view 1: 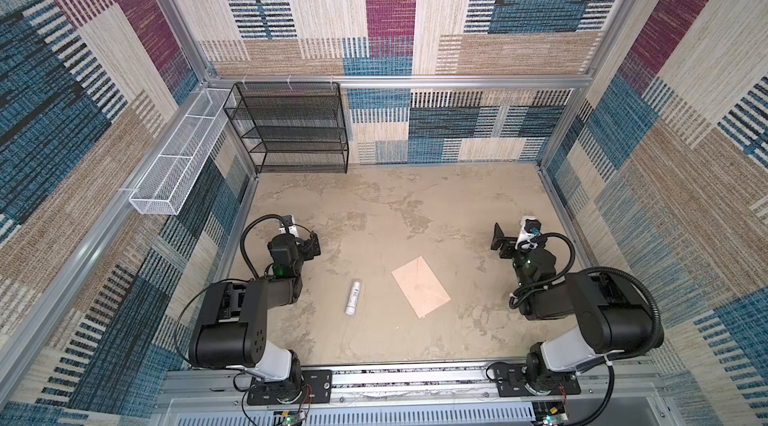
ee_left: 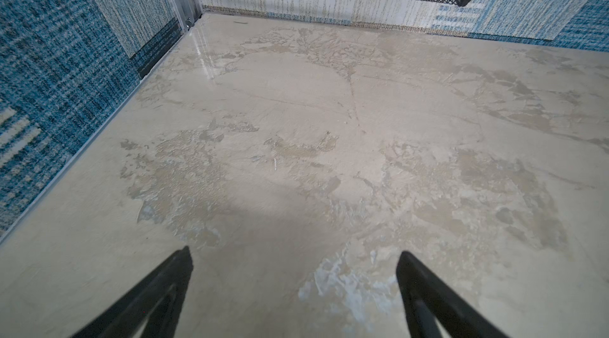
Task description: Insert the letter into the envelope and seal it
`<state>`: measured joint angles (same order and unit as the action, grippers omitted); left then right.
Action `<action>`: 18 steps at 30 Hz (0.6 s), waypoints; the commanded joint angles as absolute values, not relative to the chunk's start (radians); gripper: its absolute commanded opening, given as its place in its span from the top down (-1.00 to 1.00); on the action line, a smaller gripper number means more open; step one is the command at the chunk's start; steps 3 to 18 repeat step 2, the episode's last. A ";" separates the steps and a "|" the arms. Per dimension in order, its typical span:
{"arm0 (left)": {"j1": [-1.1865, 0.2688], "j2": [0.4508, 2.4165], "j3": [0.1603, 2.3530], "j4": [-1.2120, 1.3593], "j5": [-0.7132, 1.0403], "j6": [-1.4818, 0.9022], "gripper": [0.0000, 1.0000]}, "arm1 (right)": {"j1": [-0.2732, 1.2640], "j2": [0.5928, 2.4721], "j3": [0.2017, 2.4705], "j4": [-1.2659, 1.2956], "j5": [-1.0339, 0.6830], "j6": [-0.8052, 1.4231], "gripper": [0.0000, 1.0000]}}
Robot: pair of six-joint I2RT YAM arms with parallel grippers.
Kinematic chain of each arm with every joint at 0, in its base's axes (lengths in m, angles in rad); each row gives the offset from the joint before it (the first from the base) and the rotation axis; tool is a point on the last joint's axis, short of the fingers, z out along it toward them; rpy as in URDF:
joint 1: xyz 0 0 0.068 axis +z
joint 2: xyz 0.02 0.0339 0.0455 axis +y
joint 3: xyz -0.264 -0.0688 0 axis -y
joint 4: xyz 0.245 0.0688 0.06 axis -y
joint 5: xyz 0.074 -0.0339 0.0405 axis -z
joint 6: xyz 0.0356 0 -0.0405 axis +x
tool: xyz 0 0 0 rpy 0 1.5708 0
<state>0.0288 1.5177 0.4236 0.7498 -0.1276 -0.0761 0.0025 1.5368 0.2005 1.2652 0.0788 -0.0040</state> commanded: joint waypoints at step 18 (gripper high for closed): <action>0.029 1.514 0.430 0.756 -0.126 -0.057 -0.98 | 0.003 1.537 0.200 1.305 0.070 -0.003 -0.99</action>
